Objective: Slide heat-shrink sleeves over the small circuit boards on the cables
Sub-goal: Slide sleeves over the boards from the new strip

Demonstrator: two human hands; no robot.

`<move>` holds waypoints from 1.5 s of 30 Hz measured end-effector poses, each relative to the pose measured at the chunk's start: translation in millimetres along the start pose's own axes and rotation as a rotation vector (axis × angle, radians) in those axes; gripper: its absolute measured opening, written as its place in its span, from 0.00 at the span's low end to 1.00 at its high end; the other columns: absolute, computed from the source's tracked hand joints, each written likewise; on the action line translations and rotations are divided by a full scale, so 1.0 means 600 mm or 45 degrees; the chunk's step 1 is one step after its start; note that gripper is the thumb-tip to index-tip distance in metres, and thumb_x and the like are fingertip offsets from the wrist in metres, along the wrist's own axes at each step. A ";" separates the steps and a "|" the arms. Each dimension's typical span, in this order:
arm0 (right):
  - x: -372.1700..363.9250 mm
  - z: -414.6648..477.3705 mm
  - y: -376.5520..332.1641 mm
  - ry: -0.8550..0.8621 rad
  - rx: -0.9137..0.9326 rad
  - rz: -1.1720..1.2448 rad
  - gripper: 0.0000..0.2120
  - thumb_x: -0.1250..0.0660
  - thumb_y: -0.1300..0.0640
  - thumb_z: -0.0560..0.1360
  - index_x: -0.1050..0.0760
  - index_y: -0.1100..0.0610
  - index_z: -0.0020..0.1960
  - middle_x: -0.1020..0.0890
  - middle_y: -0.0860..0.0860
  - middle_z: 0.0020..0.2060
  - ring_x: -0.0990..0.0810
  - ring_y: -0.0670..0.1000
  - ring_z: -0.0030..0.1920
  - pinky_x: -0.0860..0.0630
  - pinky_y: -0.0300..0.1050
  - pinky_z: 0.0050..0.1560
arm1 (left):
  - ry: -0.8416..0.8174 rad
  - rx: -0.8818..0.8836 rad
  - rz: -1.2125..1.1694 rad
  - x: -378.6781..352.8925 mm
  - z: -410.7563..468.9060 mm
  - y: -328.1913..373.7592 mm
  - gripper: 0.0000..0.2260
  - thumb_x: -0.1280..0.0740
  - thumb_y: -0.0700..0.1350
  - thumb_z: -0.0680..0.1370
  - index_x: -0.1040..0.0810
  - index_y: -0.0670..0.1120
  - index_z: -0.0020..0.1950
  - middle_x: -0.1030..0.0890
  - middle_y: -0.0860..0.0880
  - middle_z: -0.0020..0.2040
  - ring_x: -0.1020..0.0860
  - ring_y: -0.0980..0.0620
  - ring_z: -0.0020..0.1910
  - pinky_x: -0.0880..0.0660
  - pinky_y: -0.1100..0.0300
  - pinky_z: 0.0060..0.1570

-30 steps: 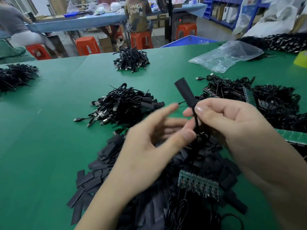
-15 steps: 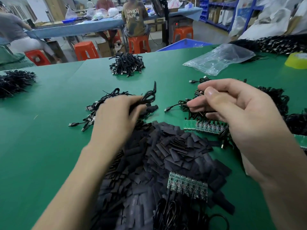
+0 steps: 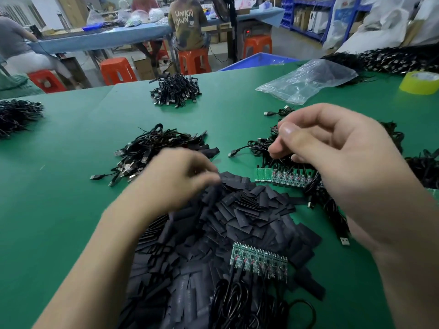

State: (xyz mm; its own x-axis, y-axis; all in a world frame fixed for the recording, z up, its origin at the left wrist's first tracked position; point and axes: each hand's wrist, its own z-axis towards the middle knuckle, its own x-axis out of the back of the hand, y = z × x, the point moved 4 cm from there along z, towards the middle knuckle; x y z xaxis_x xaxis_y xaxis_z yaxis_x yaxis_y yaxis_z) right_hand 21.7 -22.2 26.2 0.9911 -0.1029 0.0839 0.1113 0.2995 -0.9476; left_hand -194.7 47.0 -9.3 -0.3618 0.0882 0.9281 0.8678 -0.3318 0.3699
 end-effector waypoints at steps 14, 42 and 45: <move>-0.061 -0.026 0.024 -0.677 -0.153 -0.699 0.08 0.22 0.51 0.71 0.19 0.49 0.35 0.18 0.41 0.28 0.24 0.39 0.28 0.28 0.31 0.31 | -0.433 -0.010 -0.474 -0.108 -0.093 0.034 0.12 0.20 0.48 0.71 0.21 0.53 0.46 0.21 0.58 0.37 0.24 0.62 0.35 0.27 0.67 0.39; -0.087 -0.045 0.012 -1.191 0.064 -0.683 0.15 0.26 0.49 0.77 0.25 0.45 0.34 0.24 0.38 0.28 0.24 0.38 0.32 0.33 0.27 0.34 | -0.595 -0.075 -1.318 -0.034 -0.126 0.022 0.06 0.21 0.44 0.67 0.14 0.49 0.41 0.15 0.48 0.35 0.19 0.58 0.33 0.24 0.69 0.38; -0.086 -0.045 0.012 -1.210 0.062 -0.626 0.12 0.26 0.50 0.77 0.23 0.45 0.36 0.23 0.37 0.29 0.23 0.37 0.32 0.33 0.26 0.35 | -0.619 -0.082 -1.349 -0.033 -0.127 0.024 0.05 0.21 0.43 0.67 0.14 0.49 0.41 0.15 0.49 0.35 0.19 0.59 0.33 0.24 0.69 0.38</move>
State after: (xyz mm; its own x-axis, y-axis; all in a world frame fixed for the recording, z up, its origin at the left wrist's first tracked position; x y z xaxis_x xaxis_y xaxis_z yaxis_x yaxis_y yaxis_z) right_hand -30.4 -40.7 6.8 0.4846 0.5518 0.6787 0.4958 0.4660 -0.7328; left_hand -200.7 -31.0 -25.7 -0.7141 0.6954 0.0805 0.1860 0.0777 0.9795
